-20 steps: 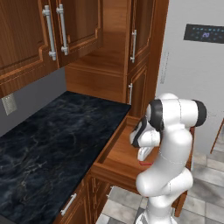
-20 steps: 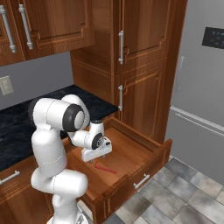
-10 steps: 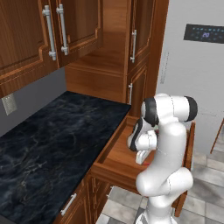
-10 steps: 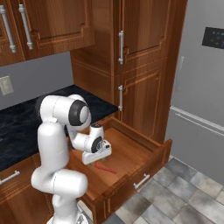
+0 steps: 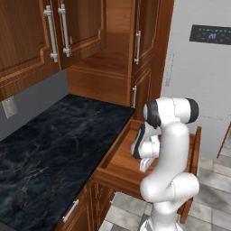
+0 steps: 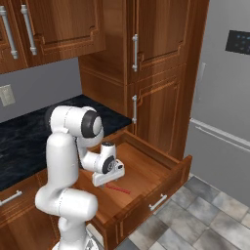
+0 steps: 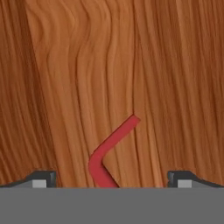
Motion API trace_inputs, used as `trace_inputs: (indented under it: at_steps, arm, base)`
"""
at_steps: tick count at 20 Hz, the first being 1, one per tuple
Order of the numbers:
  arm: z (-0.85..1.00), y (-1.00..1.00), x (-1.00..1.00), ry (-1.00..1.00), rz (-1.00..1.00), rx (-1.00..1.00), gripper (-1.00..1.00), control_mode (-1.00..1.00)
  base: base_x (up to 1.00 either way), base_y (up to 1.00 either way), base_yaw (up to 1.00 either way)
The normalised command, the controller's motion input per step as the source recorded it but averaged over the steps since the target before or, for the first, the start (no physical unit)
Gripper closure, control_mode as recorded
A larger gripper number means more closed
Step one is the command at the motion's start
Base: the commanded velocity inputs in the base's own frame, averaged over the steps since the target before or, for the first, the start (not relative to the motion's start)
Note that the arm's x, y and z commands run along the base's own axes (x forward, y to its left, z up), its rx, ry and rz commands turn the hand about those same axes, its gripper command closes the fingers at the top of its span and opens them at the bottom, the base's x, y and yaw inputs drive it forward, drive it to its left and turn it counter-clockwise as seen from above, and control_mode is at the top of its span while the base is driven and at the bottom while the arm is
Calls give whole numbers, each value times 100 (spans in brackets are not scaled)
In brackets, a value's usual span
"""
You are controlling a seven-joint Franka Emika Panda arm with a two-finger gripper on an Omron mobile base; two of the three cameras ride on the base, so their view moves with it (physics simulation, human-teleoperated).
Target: Take a straw from the drawer in front and place it inside the glass cup on the dining counter.
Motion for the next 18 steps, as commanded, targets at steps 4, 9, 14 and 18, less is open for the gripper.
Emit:
trace_inputs:
  at_steps: [4, 9, 14, 18]
  arm:
    - [-17, 0, 0, 0, 0, 0, -100, -100]
    - [-24, 0, 0, 2, 0, 0, -100, -100]
    - [-41, 0, 0, 5, 0, 0, -100, -100]
    - [-54, 0, -6, 7, 0, 0, 100, -100]
  base:
    - [0, 0, 0]
    - [0, 0, 0]
    - [0, 0, 0]
    - [0, 0, 0]
